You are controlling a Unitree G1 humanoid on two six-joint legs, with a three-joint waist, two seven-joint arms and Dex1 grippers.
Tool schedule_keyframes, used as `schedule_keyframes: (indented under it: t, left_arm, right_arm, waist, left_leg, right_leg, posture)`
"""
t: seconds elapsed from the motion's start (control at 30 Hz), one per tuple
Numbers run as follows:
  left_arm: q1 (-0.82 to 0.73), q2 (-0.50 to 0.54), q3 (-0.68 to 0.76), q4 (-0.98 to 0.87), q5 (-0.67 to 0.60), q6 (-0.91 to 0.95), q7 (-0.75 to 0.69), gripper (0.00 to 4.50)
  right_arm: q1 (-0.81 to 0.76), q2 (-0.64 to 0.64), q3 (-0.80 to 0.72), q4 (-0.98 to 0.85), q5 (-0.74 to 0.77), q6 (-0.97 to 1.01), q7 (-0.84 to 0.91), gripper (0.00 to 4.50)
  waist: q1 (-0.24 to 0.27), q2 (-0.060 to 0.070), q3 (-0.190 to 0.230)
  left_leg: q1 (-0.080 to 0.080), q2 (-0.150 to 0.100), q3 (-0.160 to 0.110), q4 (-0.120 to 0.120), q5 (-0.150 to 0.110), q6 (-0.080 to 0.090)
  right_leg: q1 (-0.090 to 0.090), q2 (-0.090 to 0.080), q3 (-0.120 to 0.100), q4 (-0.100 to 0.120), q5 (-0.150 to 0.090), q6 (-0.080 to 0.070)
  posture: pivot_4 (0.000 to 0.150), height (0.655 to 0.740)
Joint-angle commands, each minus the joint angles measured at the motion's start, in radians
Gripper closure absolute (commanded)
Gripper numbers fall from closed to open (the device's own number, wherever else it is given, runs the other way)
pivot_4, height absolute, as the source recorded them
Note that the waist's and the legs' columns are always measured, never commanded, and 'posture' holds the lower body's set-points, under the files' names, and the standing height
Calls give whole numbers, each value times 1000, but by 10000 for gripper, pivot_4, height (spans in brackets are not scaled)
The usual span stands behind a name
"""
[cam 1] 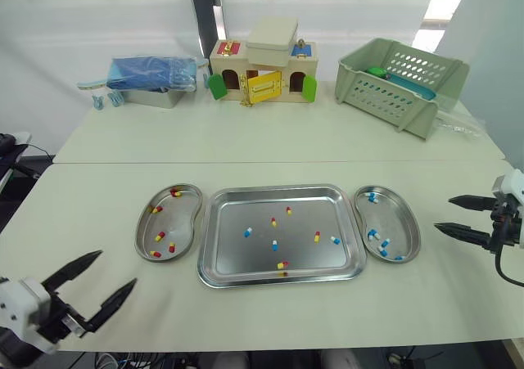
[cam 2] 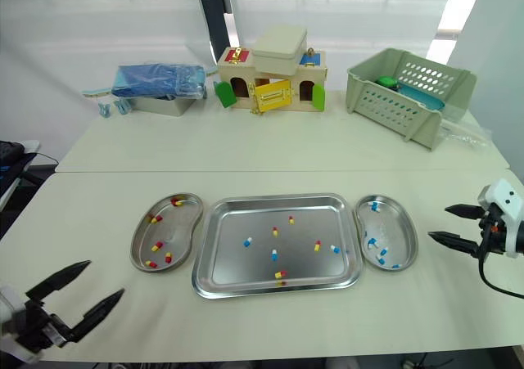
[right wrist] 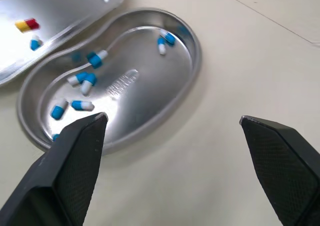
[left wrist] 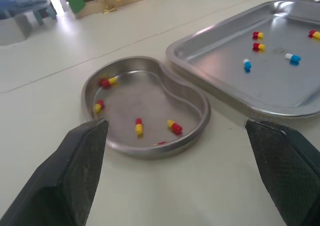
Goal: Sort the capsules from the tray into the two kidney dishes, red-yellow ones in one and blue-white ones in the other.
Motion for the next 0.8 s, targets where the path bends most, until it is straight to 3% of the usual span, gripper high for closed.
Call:
schedule_keyframes:
  t: [0.03,0.17,0.33,0.8]
  left_arm:
    - [-48,99,132,62,-43,143,16,0]
    - [-119,202,166,183,22,209,-9,0]
    - [-198,229,186,226,57,235,-28,0]
    - [-275,136,170,118,88,222,-56,0]
  right_arm:
    - [-34,-31,2,95,-37,-81,20,179]
    - [-55,-21,25,172,-63,-141,33,179]
    - [-63,-18,30,199,-64,-166,38,179]
    - [-30,-25,12,178,-49,-163,41,179]
  waist:
    - [-1,1,0]
    - [-8,2,1]
    - [-18,4,2]
    - [-19,4,2]
  left_leg:
    - [0,0,0,0,0,0]
    - [3,0,1,-1,0,0]
    - [3,0,3,-3,0,0]
    - [4,0,3,-3,0,0]
  right_leg:
    - [0,0,0,0,0,0]
    - [2,0,1,0,0,0]
    - [1,0,2,-1,0,0]
    - [1,0,3,0,0,0]
  posture:
    - [1500,7400]
    - [1500,7400]
    - [1500,7400]
    - [1500,7400]
